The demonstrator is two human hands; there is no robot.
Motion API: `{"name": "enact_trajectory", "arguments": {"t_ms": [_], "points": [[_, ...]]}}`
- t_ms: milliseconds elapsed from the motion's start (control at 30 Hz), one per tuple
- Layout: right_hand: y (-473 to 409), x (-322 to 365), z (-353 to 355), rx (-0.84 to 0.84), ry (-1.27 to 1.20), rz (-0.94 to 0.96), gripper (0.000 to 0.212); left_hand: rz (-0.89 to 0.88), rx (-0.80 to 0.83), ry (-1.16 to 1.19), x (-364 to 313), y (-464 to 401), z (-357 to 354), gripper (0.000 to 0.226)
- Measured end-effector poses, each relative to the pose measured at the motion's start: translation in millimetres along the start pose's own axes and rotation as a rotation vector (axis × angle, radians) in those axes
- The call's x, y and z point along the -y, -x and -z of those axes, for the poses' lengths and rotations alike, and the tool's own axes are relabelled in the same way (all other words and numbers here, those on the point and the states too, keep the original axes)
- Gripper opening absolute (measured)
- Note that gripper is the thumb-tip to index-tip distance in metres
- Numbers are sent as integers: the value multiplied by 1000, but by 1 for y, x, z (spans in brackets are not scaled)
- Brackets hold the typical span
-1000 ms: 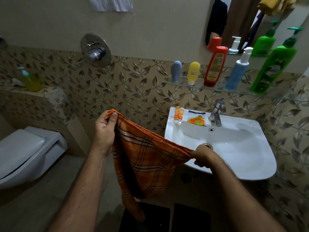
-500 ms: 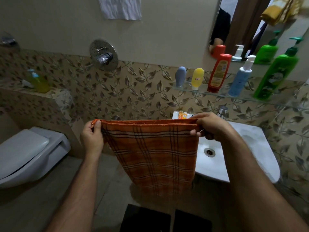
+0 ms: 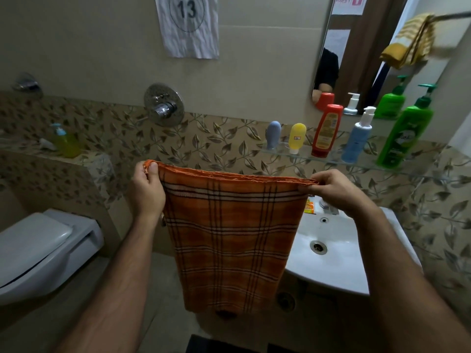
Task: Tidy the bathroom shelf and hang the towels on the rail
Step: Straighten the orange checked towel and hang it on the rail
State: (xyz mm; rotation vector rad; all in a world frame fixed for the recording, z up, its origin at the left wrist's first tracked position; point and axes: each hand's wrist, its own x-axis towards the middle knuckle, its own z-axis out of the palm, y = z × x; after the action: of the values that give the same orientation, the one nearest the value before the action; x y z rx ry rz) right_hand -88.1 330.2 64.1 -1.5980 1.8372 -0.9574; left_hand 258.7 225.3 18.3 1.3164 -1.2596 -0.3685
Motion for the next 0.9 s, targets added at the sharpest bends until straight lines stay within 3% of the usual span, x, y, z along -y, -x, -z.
{"name": "enact_trajectory", "arguments": {"t_ms": [67,167,267,333,400,467,500,600,667,800,900], "points": [[-1,5,11,105,-88,52,8,-11,21,43,-10,-4,3,19],[-17,27,34,143,-325,162,46,-78,19,114,-40,-26,9,14],[-45,54,54,105,-686,249,34,-132,-9,126,-71,-69,5,23],[-53,57,51,215,-710,216,38,-86,43,39,-77,-95,-4,30],[-52,38,31,318,-693,66,68,-45,141,-15,-67,-105,-15,31],[-51,20,13,261,-708,-43,93,-21,227,-47,-50,-99,-18,28],[-48,14,8,227,-720,-62,95,0,269,-47,-43,-94,-16,25],[-40,21,13,204,-718,-58,62,60,362,109,-36,-85,0,28],[-34,36,22,204,-742,-21,40,150,438,332,-44,-93,13,26],[-29,79,41,183,-850,105,37,148,569,769,-70,-120,30,41],[-47,106,34,81,-884,64,27,311,795,898,-27,-109,10,69]]}}
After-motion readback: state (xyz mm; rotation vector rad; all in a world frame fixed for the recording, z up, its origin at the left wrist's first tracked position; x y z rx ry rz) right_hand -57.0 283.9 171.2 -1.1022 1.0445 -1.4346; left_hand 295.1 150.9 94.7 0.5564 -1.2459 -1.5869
